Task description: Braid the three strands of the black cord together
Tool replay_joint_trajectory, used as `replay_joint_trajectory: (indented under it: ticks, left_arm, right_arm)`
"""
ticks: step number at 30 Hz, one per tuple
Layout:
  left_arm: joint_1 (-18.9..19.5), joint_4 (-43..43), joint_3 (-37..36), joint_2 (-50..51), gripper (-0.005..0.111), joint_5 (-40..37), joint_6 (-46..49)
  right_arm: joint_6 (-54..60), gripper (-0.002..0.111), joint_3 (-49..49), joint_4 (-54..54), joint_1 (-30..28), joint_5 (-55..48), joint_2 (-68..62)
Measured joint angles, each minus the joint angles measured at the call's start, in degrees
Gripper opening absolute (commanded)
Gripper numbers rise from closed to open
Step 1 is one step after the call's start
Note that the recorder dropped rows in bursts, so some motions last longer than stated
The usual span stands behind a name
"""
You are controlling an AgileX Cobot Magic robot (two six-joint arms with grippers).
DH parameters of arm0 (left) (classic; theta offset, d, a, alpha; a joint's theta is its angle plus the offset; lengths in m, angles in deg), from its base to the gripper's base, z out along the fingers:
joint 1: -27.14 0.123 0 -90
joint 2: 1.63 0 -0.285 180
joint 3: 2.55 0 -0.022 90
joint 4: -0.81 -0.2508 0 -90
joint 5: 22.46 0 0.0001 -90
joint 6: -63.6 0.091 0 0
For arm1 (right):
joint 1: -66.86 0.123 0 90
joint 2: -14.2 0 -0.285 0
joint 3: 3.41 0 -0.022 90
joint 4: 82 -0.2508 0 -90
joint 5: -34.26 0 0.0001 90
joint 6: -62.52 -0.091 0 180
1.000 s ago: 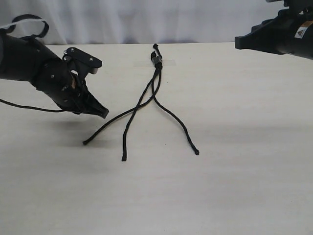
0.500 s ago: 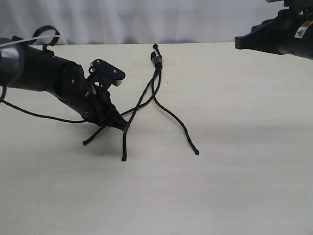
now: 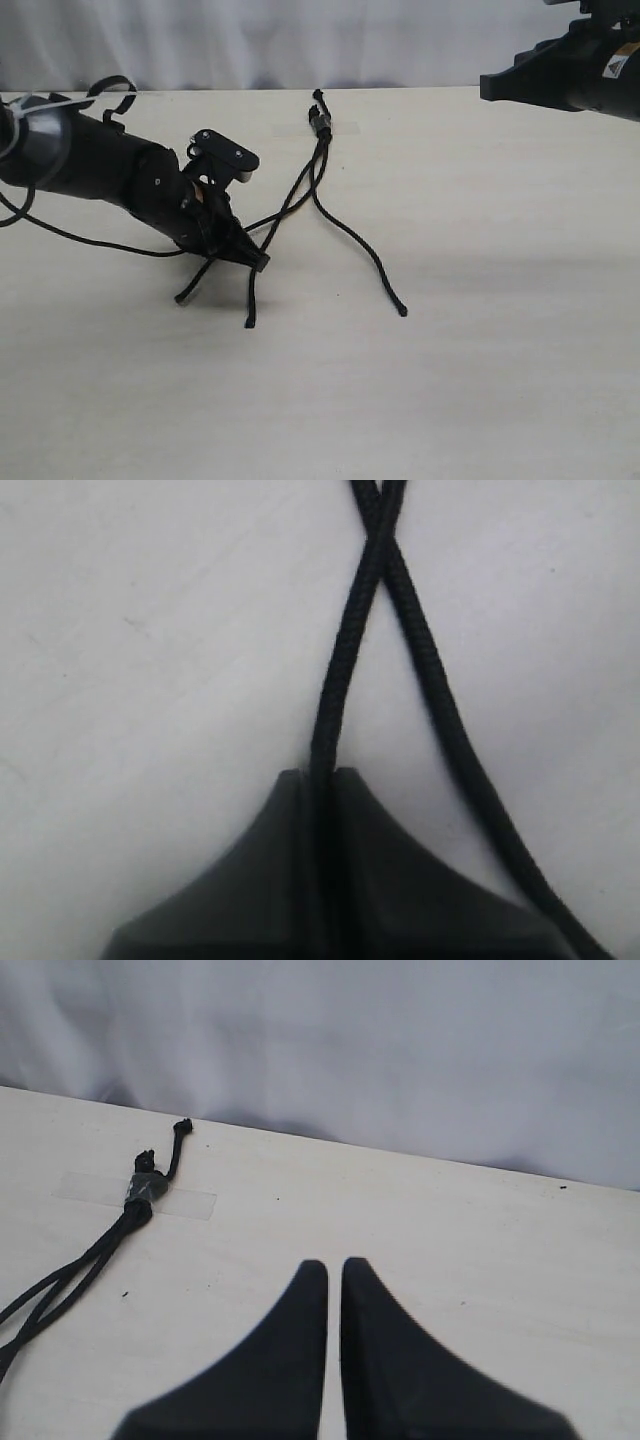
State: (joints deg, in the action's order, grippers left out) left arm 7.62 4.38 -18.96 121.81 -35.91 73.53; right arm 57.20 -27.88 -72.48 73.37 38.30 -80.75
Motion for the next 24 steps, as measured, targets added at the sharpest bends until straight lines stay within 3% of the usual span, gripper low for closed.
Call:
replay_joint_trajectory:
  ticks: [7, 13, 17, 19, 24]
  left_arm:
    - [2.15, -1.37, 0.00, -5.61, 0.000, 1.98, 0.20]
    - [6.79, -1.50, 0.00, -1.62, 0.000, 2.97, 0.20]
    - [7.64, -1.50, 0.00, 0.39, 0.000, 3.60, 0.20]
    - [7.64, -1.50, 0.00, 1.17, 0.006, 3.81, 0.20]
    - [7.64, -1.50, 0.00, 1.44, 0.034, 3.84, -0.65]
  right_arm:
    - [0.00, 0.004, 0.00, 0.00, 0.00, 0.00, 0.00]
    - [0.00, 0.004, 0.00, 0.00, 0.00, 0.00, 0.00]
    - [0.00, 0.004, 0.00, 0.00, 0.00, 0.00, 0.00]
    - [0.00, 0.004, 0.00, 0.00, 0.00, 0.00, 0.00]
    - [0.00, 0.004, 0.00, 0.00, 0.00, 0.00, 0.00]
